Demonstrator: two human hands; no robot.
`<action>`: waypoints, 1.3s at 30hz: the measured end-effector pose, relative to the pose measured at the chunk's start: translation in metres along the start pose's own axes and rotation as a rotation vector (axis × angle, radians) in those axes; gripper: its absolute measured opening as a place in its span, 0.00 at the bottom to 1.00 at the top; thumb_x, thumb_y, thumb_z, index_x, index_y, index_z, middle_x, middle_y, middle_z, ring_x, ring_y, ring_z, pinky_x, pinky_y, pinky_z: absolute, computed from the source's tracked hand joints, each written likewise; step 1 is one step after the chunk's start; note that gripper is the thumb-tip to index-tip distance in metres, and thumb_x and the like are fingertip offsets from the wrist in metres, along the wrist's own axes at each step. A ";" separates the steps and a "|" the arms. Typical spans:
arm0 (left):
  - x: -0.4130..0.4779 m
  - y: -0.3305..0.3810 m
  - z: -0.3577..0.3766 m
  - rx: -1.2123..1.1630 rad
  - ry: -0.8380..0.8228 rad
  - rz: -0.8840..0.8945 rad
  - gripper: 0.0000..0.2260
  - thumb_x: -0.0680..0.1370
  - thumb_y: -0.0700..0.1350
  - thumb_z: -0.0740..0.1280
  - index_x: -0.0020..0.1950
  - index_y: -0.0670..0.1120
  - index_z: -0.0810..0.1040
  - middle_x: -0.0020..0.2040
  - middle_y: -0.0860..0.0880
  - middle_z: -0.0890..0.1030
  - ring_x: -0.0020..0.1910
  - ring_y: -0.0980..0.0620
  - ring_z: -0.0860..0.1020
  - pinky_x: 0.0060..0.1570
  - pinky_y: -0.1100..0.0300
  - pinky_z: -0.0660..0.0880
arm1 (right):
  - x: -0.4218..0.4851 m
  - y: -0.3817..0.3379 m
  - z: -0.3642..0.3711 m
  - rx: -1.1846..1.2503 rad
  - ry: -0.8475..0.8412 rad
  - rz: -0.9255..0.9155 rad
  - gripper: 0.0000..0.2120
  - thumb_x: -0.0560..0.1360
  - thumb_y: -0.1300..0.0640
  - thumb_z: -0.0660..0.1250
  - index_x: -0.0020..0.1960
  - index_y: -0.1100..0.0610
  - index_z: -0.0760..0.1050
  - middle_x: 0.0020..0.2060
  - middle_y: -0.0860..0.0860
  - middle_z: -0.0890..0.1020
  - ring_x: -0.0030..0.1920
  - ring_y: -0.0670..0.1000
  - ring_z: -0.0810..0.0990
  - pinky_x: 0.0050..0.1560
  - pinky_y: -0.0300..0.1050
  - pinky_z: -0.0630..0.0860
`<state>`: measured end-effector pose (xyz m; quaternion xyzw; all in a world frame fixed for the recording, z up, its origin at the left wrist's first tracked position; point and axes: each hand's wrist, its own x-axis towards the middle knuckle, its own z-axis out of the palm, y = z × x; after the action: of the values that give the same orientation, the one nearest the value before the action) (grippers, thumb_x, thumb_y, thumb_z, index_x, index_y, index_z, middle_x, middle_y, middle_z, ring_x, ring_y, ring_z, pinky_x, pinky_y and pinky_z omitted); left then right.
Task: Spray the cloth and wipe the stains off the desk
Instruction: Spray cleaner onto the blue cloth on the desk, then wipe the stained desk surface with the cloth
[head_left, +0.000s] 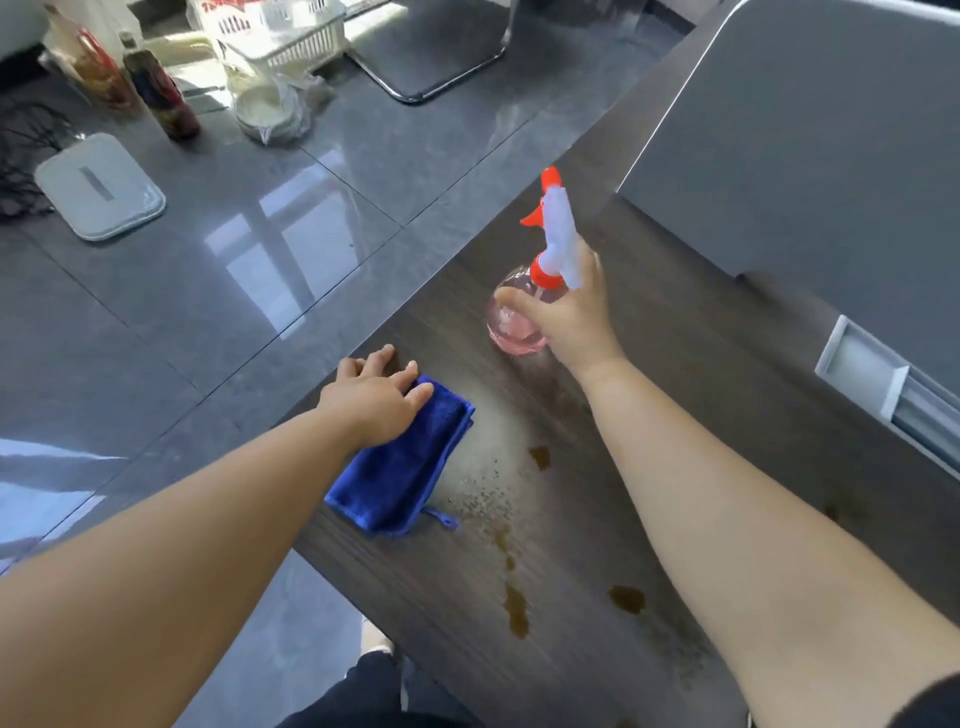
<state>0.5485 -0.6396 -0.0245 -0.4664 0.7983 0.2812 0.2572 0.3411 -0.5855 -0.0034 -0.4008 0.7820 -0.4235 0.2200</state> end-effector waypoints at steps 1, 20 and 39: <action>0.000 0.000 0.001 0.009 0.004 0.003 0.24 0.80 0.62 0.45 0.76 0.60 0.53 0.77 0.56 0.45 0.74 0.45 0.46 0.68 0.47 0.59 | -0.004 0.006 0.002 -0.032 -0.009 0.061 0.43 0.60 0.42 0.79 0.69 0.54 0.65 0.62 0.50 0.69 0.64 0.52 0.69 0.65 0.53 0.69; 0.001 -0.005 0.007 0.073 0.060 0.042 0.24 0.80 0.62 0.43 0.75 0.60 0.52 0.78 0.53 0.46 0.74 0.44 0.48 0.69 0.48 0.55 | -0.079 0.013 0.040 -0.364 -0.031 0.191 0.20 0.74 0.51 0.68 0.64 0.55 0.72 0.59 0.52 0.75 0.60 0.53 0.71 0.55 0.39 0.64; -0.092 -0.035 0.012 -0.989 0.030 0.402 0.08 0.77 0.43 0.66 0.56 0.50 0.78 0.54 0.52 0.81 0.53 0.60 0.78 0.53 0.69 0.72 | -0.159 -0.051 0.022 0.634 -0.374 0.486 0.08 0.73 0.64 0.67 0.52 0.57 0.77 0.46 0.54 0.84 0.48 0.53 0.82 0.49 0.49 0.78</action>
<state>0.6210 -0.5904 0.0211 -0.3739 0.6477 0.6608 -0.0635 0.4708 -0.4830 0.0282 -0.1877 0.6318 -0.4984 0.5632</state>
